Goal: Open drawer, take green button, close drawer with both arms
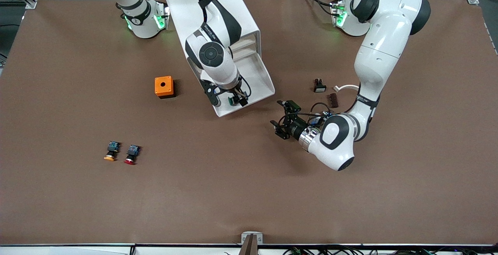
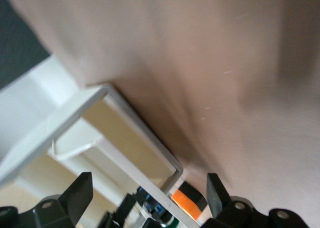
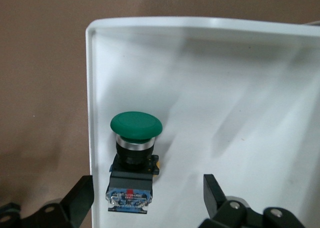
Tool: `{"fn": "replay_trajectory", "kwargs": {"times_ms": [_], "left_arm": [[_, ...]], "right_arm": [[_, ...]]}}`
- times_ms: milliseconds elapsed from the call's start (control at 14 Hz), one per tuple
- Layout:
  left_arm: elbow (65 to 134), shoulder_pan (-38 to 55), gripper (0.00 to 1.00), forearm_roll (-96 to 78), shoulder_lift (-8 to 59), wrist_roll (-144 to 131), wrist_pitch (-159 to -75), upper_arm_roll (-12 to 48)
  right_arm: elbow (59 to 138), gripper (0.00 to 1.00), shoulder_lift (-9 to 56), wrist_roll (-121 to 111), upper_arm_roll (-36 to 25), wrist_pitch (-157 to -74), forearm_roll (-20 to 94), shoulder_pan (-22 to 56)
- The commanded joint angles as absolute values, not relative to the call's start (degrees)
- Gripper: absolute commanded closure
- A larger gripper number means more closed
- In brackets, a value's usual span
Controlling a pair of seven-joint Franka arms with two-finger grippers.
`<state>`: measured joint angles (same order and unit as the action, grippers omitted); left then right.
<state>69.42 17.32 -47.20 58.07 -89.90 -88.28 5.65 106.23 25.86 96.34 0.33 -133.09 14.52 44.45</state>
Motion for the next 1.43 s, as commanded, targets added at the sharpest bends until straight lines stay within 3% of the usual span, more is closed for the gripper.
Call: {"fn": "replay_trajectory", "kwargs": {"times_ms": [0,215,430,573,1003,1362], "left_arm": [[68.1,24.3,0.00,-44.8,55.7,-77.0,-88.5,-3.3],[68.0,35.6,0.00,-44.8,54.7,-63.1,-94.2,-17.1],[68.0,44.8,0.00,-44.8,54.6,-60.5,-101.8,-26.1],[68.1,50.3,0.00,-44.8,54.6,-58.6,-104.9,-32.4],[68.5,51.6,0.00,-44.7,53.8,-53.5,-107.8,-33.2],[68.6,53.7,0.00,-41.4,53.0,-53.0,-110.3,-33.1]], "right_arm": [[106.2,0.20,26.7,97.1,-0.4,-134.4,15.3,46.0],[106.2,0.48,26.7,97.0,-0.4,-134.4,15.1,46.0],[106.0,0.79,26.6,96.2,-0.4,-134.1,14.9,45.7],[106.0,0.95,26.5,95.9,-0.4,-133.6,14.9,45.5],[104.5,1.00,23.1,92.3,-0.7,-129.8,14.7,43.6],[101.6,1.00,19.2,76.9,-0.7,-119.8,14.6,35.6]]}}
